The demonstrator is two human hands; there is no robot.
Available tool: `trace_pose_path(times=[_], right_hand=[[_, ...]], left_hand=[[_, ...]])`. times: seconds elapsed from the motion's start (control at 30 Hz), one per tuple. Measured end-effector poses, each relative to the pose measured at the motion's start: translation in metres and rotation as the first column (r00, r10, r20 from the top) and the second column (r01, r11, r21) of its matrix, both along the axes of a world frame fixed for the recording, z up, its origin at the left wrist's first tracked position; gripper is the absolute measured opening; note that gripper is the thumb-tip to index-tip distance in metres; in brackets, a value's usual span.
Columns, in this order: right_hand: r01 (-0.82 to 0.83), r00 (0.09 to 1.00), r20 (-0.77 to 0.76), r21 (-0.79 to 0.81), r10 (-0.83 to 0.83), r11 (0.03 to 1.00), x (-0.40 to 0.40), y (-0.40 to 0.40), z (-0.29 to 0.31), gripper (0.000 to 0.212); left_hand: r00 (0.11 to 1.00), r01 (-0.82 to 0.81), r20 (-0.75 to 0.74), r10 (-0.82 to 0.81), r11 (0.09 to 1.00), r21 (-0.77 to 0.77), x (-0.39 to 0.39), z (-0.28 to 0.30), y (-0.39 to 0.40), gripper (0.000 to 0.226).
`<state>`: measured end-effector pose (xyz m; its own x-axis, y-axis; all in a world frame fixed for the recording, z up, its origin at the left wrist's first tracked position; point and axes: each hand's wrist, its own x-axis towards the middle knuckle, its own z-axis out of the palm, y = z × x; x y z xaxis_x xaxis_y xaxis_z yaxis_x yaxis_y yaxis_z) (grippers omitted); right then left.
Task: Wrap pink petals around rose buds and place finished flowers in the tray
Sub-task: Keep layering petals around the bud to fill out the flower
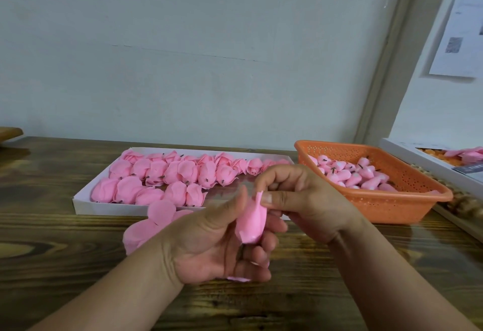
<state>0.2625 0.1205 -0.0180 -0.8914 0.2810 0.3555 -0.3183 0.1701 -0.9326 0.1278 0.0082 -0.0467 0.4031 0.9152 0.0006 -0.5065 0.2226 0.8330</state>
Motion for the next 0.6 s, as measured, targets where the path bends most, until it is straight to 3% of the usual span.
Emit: trace_pose_path(times=[0.13,0.27,0.3,0.37,0.47,0.53,0.6], right_hand=[[-0.117,0.991,-0.061,-0.017,0.116,0.993,-0.003,-0.005,0.002,0.028],[-0.169,0.982,-0.107,-0.143,0.154,0.975,-0.004,-0.009,0.000,0.017],[-0.100,0.992,-0.096,-0.134,0.087,0.986,-0.003,-0.008,0.000,0.013],[0.206,0.973,-0.096,-0.046,-0.209,0.978,0.000,-0.005,-0.003,0.010],[0.684,0.703,-0.273,0.002,-0.657,0.730,0.008,-0.012,-0.021,0.009],[0.771,0.618,-0.362,0.108,-0.698,0.627,0.006,-0.030,-0.037,0.006],[0.768,0.638,-0.409,0.273,-0.653,0.579,-0.001,-0.046,-0.053,0.013]], left_hand=[[0.978,0.208,-0.030,-0.206,0.971,0.115,0.013,-0.002,0.005,0.052],[0.977,0.187,0.079,-0.200,0.972,0.145,0.024,-0.001,0.004,0.034],[0.985,0.126,0.103,-0.138,0.985,0.115,0.025,0.000,0.003,0.034],[0.989,-0.127,0.083,0.125,0.992,0.013,0.026,0.004,0.004,0.037],[0.811,-0.584,-0.038,0.583,0.812,-0.001,0.028,0.002,0.009,0.033],[0.652,-0.752,-0.074,0.754,0.656,0.065,0.033,-0.002,0.013,0.034],[0.560,-0.822,-0.053,0.827,0.563,0.085,0.037,-0.003,0.016,0.028]])
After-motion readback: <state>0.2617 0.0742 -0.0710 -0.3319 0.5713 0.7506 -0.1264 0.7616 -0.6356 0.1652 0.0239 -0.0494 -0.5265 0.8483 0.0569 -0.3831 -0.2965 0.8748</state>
